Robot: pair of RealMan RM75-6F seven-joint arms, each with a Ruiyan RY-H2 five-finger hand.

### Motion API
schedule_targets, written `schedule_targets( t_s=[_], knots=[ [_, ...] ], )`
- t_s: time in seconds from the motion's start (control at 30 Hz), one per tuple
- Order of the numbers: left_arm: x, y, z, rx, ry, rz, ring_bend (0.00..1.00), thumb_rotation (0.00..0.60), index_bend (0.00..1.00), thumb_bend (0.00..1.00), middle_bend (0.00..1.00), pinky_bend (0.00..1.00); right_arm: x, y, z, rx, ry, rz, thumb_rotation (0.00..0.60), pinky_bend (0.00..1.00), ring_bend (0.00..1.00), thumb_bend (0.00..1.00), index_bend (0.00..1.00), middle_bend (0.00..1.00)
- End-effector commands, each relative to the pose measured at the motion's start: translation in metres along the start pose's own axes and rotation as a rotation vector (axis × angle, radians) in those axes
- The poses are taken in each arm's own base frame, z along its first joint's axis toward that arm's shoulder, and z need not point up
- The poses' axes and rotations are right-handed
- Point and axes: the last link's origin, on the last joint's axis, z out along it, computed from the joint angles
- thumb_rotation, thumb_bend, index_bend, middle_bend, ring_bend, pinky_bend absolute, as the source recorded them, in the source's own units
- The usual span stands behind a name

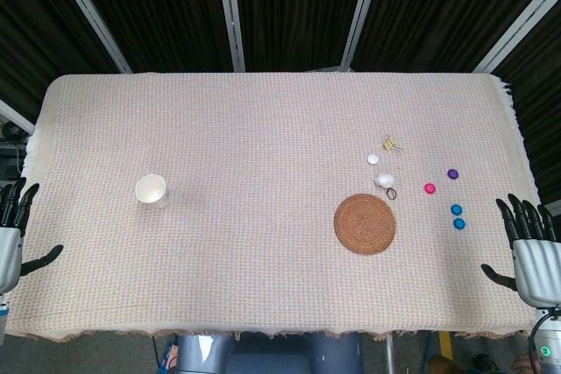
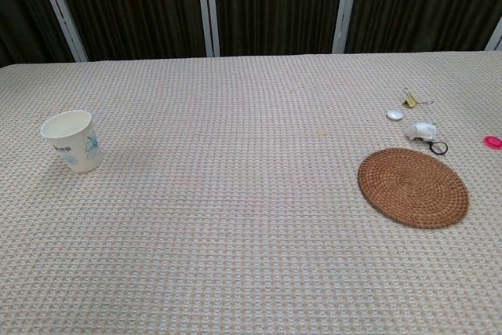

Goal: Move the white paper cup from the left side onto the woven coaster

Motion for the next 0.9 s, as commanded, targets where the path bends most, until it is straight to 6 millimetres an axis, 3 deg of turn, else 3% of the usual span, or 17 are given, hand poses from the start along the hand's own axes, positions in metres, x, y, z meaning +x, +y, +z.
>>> schedule_targets(
  t_s=[0.03,0.23,0.33,0.63,0.9],
  knots=[
    [-0.001,0.000,0.000,0.000,-0.008,0.000,0.00,0.600,0.00,0.00,0.00,0.00,0.000,-0.001,0.000,0.001,0.005,0.003,0.600,0.00,0.00,0.00,0.00,0.00],
    [-0.004,0.002,0.003,-0.009,-0.031,-0.011,0.00,0.600,0.00,0.00,0.00,0.00,-0.001,-0.002,-0.001,0.008,0.009,0.015,0.600,0.00,0.00,0.00,0.00,0.00],
    [-0.009,0.013,0.018,-0.058,-0.056,-0.030,0.00,0.600,0.00,0.00,0.00,0.00,-0.001,-0.002,0.000,0.011,0.014,0.025,0.600,0.00,0.00,0.00,0.00,0.00],
    [-0.037,0.071,0.113,-0.275,-0.189,0.022,0.00,0.600,0.00,0.00,0.00,0.00,-0.003,0.004,0.009,-0.016,0.031,0.007,0.600,0.00,0.00,0.00,0.00,0.00],
    [-0.063,0.089,0.155,-0.292,-0.289,0.131,0.04,0.600,0.01,0.00,0.07,0.17,-0.007,0.014,0.013,-0.073,0.026,-0.022,0.600,0.00,0.00,0.00,0.00,0.00]
  ],
)
